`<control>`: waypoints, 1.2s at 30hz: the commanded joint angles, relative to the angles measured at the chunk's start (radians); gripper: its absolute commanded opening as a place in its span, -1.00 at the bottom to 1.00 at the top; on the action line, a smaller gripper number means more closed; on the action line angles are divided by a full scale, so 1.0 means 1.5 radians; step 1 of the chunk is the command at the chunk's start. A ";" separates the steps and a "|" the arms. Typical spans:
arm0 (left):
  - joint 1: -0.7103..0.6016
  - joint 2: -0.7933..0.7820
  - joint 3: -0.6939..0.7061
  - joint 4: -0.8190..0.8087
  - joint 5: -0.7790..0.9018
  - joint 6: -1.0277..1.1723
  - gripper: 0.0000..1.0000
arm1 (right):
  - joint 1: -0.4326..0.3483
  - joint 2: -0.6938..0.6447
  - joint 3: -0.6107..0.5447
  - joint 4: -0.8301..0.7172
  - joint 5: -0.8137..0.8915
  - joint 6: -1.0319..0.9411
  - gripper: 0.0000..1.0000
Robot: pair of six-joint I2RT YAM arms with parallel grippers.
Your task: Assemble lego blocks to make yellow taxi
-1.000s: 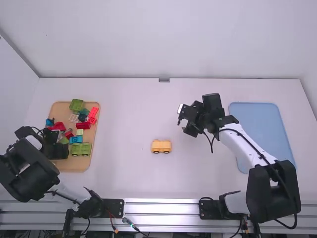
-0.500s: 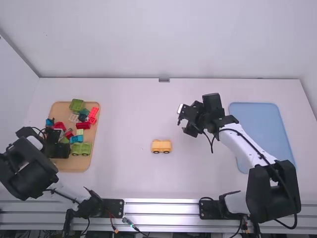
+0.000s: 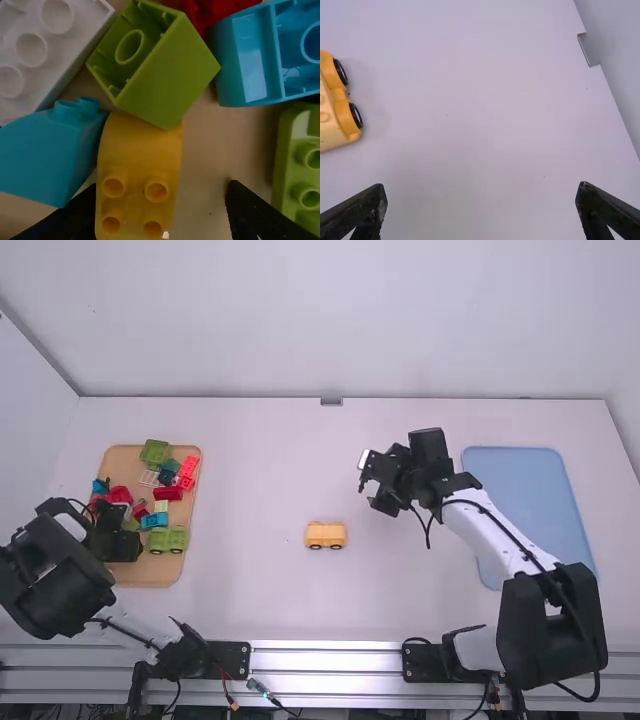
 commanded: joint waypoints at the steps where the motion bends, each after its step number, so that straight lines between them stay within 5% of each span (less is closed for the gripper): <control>1: 0.004 0.015 0.005 -0.007 -0.022 -0.001 0.12 | 0.001 -0.012 0.019 -0.002 -0.004 0.001 0.98; 4: 0.004 0.015 0.005 -0.006 -0.022 -0.005 -0.21 | 0.001 -0.012 0.019 -0.002 -0.004 0.001 0.98; 11: 0.002 0.015 0.005 -0.006 -0.022 -0.010 -0.43 | 0.001 -0.012 0.019 -0.003 -0.004 0.003 0.98; 20: -0.003 0.015 0.016 -0.023 -0.020 -0.010 -0.58 | 0.001 -0.012 0.019 -0.001 -0.004 0.002 0.97; 25: -0.024 0.015 0.081 -0.131 -0.021 -0.030 -0.61 | 0.001 -0.012 0.019 0.002 -0.004 0.001 0.98; 28: -0.032 0.015 0.124 -0.170 -0.022 -0.089 -0.96 | 0.001 -0.012 0.019 0.002 -0.006 0.002 0.97; 36: -0.075 -0.005 0.169 -0.212 0.006 -0.149 -0.96 | 0.000 -0.012 0.019 0.006 -0.047 0.003 0.98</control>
